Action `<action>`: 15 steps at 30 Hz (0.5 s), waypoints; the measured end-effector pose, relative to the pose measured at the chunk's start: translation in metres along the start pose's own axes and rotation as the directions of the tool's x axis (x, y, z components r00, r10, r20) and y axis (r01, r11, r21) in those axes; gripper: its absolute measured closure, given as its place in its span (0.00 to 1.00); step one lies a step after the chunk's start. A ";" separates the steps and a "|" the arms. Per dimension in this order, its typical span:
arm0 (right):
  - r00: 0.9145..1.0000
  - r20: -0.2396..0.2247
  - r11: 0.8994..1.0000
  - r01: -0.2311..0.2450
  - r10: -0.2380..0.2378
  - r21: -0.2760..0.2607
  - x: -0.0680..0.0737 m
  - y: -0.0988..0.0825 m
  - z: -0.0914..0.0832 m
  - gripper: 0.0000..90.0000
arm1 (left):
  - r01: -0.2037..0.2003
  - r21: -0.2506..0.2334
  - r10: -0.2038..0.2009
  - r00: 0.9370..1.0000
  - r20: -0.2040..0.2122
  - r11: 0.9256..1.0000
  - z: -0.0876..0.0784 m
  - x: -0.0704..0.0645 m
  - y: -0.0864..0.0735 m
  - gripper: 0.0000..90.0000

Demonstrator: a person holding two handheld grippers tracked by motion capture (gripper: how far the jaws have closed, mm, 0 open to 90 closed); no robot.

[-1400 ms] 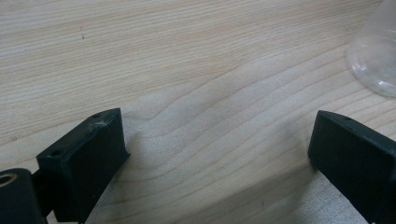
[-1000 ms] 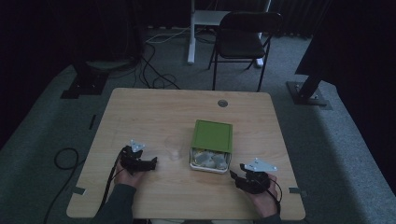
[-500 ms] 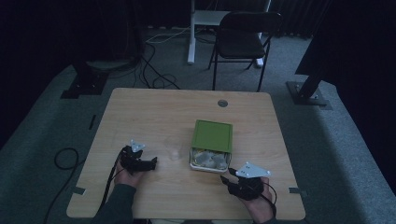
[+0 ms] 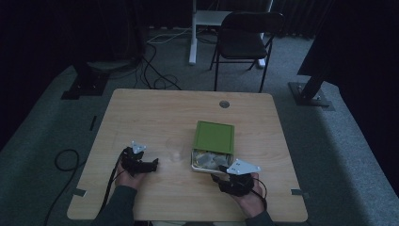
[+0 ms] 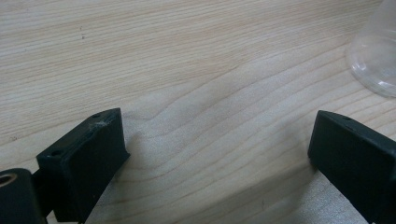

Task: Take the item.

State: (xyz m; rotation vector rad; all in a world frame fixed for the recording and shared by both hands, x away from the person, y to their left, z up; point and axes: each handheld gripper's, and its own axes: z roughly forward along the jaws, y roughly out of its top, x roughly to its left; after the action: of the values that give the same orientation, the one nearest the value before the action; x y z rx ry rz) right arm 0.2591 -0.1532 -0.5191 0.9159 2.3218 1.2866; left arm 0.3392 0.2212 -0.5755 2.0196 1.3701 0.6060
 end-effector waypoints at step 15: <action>0.999 -0.017 0.999 0.032 -0.031 0.034 -0.003 -0.002 0.022 0.58 | 0.000 0.000 0.000 1.000 0.000 1.000 0.000 0.000 0.000 0.05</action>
State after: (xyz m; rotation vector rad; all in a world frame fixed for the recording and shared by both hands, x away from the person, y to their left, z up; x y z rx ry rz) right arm 0.2731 -0.1426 -0.5322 0.8790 2.3683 1.2508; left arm 0.3392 0.2212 -0.5755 2.0193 1.3700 0.6059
